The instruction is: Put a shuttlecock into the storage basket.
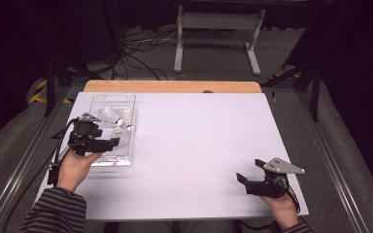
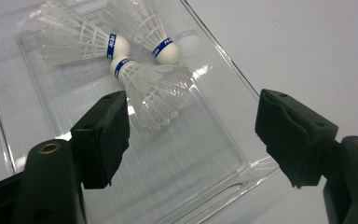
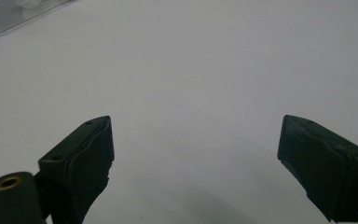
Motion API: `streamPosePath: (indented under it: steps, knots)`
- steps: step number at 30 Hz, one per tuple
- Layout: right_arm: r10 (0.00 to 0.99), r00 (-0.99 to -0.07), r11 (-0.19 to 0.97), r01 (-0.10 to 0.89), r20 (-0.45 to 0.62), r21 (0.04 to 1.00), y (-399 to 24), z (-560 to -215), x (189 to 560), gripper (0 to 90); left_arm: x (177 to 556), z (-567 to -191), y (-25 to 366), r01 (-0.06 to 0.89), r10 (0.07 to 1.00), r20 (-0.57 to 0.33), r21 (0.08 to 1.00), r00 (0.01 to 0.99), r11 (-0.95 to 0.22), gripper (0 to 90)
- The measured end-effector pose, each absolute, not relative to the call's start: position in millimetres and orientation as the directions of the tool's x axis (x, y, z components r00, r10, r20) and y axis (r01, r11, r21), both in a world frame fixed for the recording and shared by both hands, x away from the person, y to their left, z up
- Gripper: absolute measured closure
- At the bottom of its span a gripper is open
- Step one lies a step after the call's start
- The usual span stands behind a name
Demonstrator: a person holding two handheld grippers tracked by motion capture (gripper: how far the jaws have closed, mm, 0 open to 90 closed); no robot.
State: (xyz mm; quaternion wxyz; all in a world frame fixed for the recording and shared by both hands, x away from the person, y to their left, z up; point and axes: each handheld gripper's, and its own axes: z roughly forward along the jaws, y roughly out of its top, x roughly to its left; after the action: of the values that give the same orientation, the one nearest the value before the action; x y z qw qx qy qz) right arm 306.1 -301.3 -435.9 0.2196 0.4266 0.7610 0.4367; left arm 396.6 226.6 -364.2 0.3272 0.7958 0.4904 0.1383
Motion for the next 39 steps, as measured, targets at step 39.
streamPosePath:
  steps: [39]
  knots:
    - [0.842,-0.539,0.254,0.458,0.039,0.852,-301,-436,306,11.0,373,-358,229,0.658,0.856,-0.110,0.690,0.506,-0.301,26.4]
